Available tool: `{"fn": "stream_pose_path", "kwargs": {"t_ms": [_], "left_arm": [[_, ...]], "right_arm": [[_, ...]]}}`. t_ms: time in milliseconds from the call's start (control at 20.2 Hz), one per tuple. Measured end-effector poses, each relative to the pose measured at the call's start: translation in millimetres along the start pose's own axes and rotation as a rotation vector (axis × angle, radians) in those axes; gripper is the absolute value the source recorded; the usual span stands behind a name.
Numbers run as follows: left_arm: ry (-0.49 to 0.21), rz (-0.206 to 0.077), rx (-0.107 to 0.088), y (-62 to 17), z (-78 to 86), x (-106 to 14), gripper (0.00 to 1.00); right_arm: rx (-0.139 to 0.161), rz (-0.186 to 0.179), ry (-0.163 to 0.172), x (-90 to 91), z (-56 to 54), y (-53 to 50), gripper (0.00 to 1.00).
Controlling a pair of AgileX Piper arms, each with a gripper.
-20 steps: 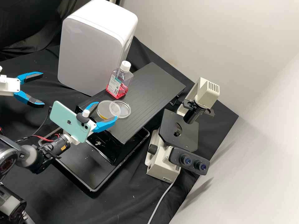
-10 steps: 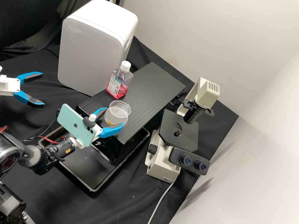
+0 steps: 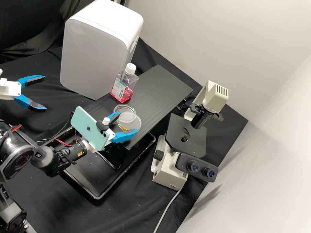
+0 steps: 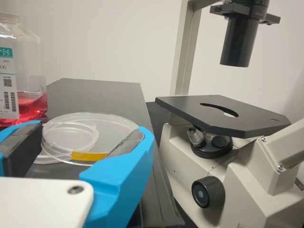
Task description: Place the lid on the petri dish
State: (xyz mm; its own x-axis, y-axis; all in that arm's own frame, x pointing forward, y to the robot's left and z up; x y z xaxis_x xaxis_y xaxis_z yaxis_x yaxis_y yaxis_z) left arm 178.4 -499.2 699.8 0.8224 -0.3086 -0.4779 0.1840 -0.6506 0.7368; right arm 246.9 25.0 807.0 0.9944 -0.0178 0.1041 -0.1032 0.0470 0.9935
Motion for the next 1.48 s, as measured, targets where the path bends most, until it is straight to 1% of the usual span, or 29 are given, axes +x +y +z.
{"fn": "stream_pose_path", "kwargs": {"t_ms": [148, 346, 396, 445, 544, 594, 643, 693, 742, 792, 841, 990, 1138, 1237, 1484], "left_arm": [[0.0, -0.001, 0.0, -0.3, 0.0, 0.1, 1.0], [0.0, -0.001, 0.0, -0.3, 0.0, 0.1, 1.0], [0.0, -0.001, 0.0, -0.3, 0.0, 0.1, 1.0], [0.0, -0.001, 0.0, -0.3, 0.0, 0.1, 1.0], [0.0, -0.001, 0.0, -0.3, 0.0, 0.1, 1.0], [0.0, -0.001, 0.0, -0.3, 0.0, 0.1, 1.0], [0.0, -0.001, 0.0, -0.3, 0.0, 0.1, 1.0], [0.0, -0.001, 0.0, -0.3, 0.0, 0.1, 1.0], [0.0, -0.001, 0.0, -0.3, 0.0, 0.1, 1.0], [0.0, -0.001, 0.0, -0.3, 0.0, 0.1, 1.0], [0.0, -0.001, 0.0, -0.3, 0.0, 0.1, 1.0], [0.0, -0.001, 0.0, -0.3, 0.0, 0.1, 1.0], [0.0, 0.0, 0.0, 0.0, 0.0, 0.4, 1.0], [0.0, 0.0, 0.0, 0.0, 0.0, 0.4, 1.0], [0.0, 0.0, 0.0, 0.0, 0.0, 0.4, 1.0]], "right_arm": [[0.003, 0.002, 0.018, 2.8, -4.5, -0.1, 0.0], [0.009, -0.011, 0.057, 5.1, -14.4, -4.3, 0.0], [0.007, -0.016, 0.063, 4.8, -15.8, -5.5, 0.0], [-0.003, -0.022, 0.073, 4.7, -18.4, -7.2, 0.0], [0.002, -0.025, 0.085, 6.0, -22.3, -9.1, 0.0], [0.007, -0.025, 0.081, 6.3, -22.8, -10.9, 0.0], [0.001, -0.03, 0.076, 7.1, -22.8, -13.7, 0.0], [-0.011, -0.038, 0.072, 7.7, -23.0, -17.3, 0.0], [-0.019, -0.051, 0.071, 7.8, -22.8, -21.0, 0.0], [-0.027, -0.055, 0.068, 8.0, -22.2, -22.4, 0.0], [-0.028, -0.064, 0.066, 8.2, -21.8, -24.8, 0.0], [-0.034, -0.075, 0.056, 9.0, -19.2, -27.8, 0.0], [-0.049, -0.078, 0.048, 9.6, -17.0, -30.0, 0.0], [-0.053, -0.081, 0.045, 10.1, -15.6, -31.7, 0.0], [-0.053, -0.072, 0.044, 11.5, -14.8, -30.9, 0.0]]}}
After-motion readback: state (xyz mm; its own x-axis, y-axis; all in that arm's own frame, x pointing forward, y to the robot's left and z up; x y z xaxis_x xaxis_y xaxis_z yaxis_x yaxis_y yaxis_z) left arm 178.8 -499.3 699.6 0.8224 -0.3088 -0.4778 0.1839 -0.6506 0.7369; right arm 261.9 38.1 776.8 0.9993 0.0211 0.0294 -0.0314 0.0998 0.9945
